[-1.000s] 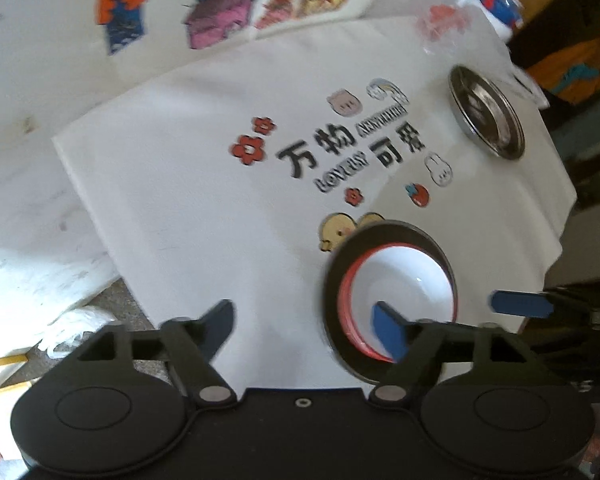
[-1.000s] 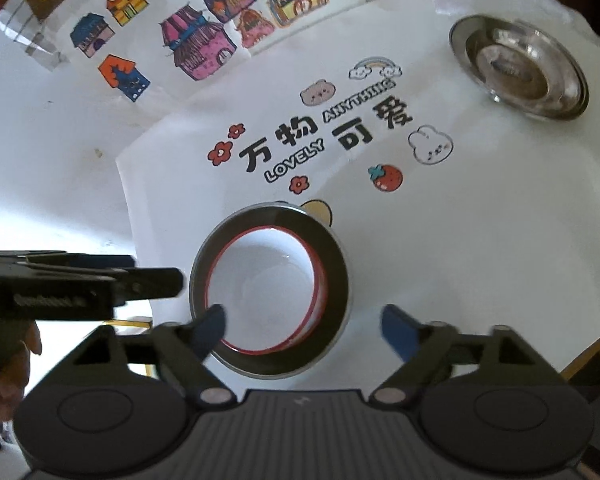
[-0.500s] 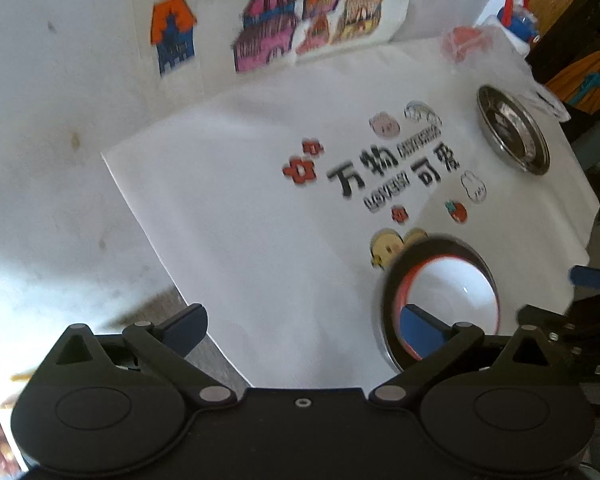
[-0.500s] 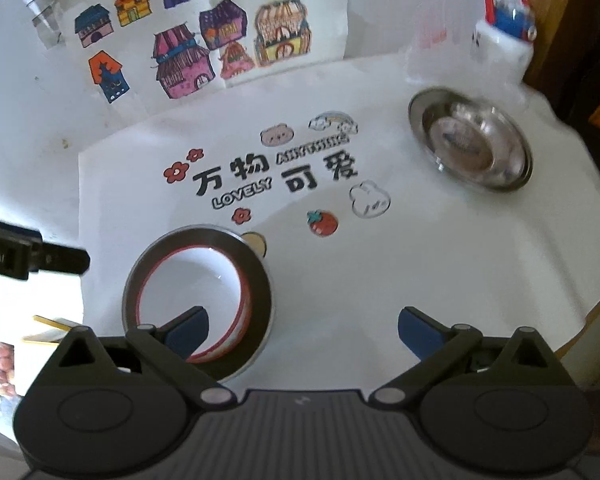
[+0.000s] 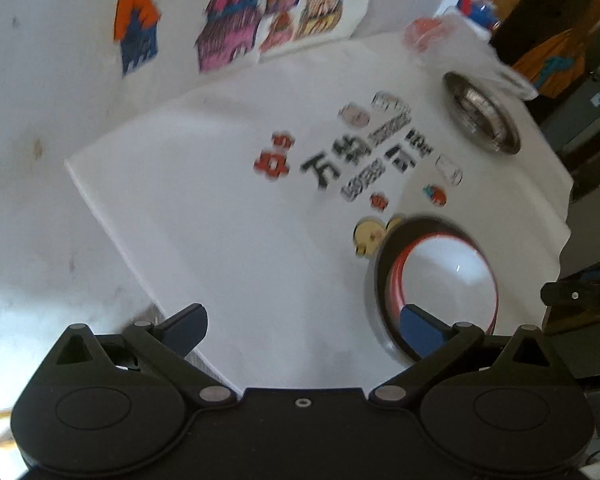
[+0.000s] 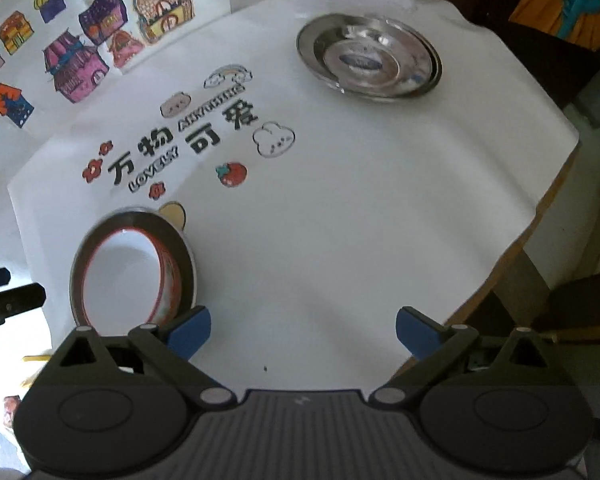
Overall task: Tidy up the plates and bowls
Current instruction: 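Move both grippers to the rim of the steel bowl holding the stack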
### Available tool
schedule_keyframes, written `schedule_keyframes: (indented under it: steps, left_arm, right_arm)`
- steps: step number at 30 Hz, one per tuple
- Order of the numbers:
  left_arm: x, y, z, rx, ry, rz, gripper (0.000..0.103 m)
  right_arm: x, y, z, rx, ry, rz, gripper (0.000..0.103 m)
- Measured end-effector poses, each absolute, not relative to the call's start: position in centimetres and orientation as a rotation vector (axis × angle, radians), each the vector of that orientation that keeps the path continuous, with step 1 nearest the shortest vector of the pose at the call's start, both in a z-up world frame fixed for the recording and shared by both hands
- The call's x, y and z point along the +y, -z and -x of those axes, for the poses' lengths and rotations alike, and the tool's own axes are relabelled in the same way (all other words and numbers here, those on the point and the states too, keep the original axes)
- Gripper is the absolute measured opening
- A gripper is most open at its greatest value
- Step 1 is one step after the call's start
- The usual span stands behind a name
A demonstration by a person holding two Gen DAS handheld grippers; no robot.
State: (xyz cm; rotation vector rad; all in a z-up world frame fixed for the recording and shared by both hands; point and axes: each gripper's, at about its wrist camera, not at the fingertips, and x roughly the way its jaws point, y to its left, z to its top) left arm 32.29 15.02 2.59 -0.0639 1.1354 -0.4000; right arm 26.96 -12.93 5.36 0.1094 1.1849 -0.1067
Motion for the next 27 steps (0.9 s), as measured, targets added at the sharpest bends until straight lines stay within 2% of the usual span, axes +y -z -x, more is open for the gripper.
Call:
schedule_keyframes:
  steps: [10, 16, 19, 27]
  left_arm:
    - [14.5, -2.0, -30.6, 1.188, 0.325, 0.091, 0.102]
    - [13.9, -1.5, -30.1, 1.213, 0.278, 0.126, 0.094]
    - [13.5, -1.2, -29.6, 1.232, 0.263, 0.155, 0.088]
    - [13.4, -1.3, -29.0, 1.224, 0.241, 0.235, 0.084]
  right_arm:
    - [-12.2, -4.5, -29.5, 1.179, -0.019, 0.086, 0.102]
    - [-11.4, -4.1, -30.9, 1.174, -0.161, 0.188, 0.102]
    - [-11.2, -4.1, -31.7, 1.186, -0.207, 0.208, 0.099]
    - [-10.8, -3.9, -32.5, 1.191, -0.294, 0.234, 0.087]
